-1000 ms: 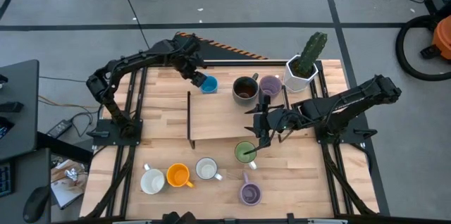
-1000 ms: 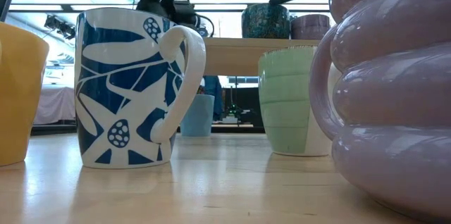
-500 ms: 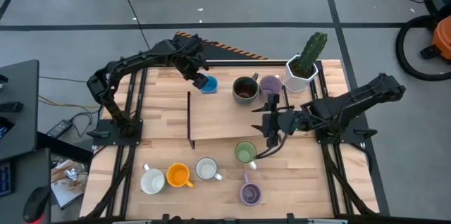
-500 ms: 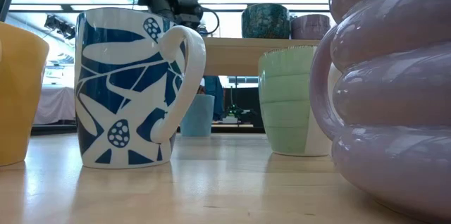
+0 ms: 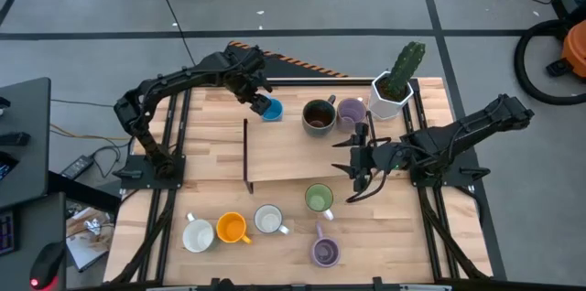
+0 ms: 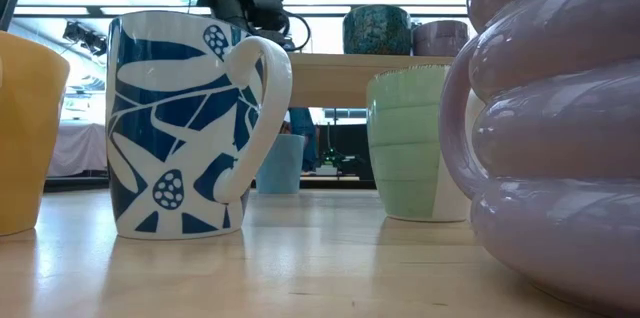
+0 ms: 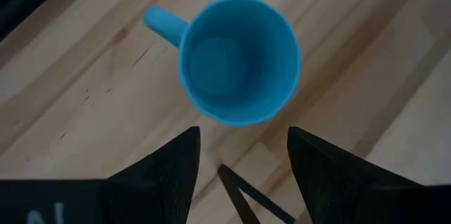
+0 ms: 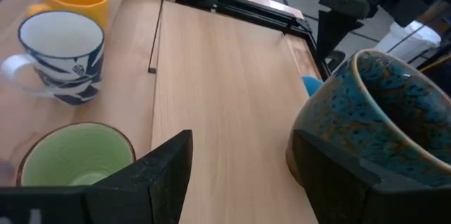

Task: Place coffee mugs
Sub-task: Put the blue mug on the shelf

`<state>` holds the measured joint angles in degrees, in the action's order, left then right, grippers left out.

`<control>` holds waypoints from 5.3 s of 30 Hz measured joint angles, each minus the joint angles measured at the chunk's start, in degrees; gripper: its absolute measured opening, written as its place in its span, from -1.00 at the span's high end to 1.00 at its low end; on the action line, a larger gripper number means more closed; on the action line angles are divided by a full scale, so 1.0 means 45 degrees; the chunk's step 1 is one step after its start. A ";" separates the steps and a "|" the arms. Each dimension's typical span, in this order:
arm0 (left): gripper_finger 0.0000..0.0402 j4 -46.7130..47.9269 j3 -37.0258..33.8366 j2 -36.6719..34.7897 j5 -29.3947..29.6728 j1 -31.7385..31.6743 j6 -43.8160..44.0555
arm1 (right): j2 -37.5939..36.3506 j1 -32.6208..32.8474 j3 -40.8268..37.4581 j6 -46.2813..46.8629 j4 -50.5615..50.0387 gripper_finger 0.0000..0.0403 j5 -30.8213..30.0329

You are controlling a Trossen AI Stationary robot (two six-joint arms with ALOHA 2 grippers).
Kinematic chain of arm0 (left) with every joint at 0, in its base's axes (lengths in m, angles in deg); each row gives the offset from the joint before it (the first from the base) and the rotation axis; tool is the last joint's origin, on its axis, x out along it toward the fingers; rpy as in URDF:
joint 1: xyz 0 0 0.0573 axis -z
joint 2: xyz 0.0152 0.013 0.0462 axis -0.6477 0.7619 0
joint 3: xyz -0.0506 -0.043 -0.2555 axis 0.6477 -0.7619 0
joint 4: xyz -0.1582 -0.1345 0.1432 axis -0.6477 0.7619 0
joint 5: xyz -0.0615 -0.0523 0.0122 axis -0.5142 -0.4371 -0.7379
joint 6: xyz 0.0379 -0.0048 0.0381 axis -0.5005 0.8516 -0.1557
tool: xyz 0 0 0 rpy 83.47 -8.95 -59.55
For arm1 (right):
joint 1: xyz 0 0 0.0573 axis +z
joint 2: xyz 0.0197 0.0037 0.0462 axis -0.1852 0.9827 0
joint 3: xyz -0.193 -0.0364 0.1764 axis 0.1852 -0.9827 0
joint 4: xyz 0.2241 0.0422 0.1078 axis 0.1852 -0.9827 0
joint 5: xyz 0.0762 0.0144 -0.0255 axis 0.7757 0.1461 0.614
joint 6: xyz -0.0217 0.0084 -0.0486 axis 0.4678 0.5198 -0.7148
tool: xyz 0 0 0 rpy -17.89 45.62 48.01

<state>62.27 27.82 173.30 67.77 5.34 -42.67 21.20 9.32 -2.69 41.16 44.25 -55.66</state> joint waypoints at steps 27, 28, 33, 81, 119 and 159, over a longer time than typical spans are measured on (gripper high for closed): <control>0.02 -0.1230 0.0005 0.1033 -0.0400 -0.0448 0.1159 | -0.8397 0.1324 0.0010 -0.1305 -0.1352 -0.24 0.0970; 0.04 -0.1273 0.0005 0.1216 -0.0440 -0.0457 0.1164 | -0.8534 0.1326 0.0010 -0.1436 -0.1315 -0.24 0.1050; 0.08 -0.1060 0.0019 0.1793 -0.0547 -0.0652 0.1156 | -0.8833 0.1326 0.0010 -0.1759 -0.1307 -0.24 0.1120; 0.29 -0.0825 -0.0029 0.2451 0.0221 -0.0449 0.0522 | -0.6667 0.1321 0.0005 -0.1610 0.0205 -0.24 0.1387; 0.89 -0.0611 0.1418 0.2515 0.0100 -0.0298 0.0105 | -0.6669 0.1321 0.0005 -0.1324 0.0210 -0.24 0.1484; 0.89 0.5312 0.8800 0.2467 0.0973 0.0617 -0.1474 | -0.6672 0.1326 0.0005 -0.1229 0.0423 -0.24 0.1523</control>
<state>86.17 67.42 184.40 72.15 8.12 -49.30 -8.82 15.29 -2.67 35.63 46.16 -48.81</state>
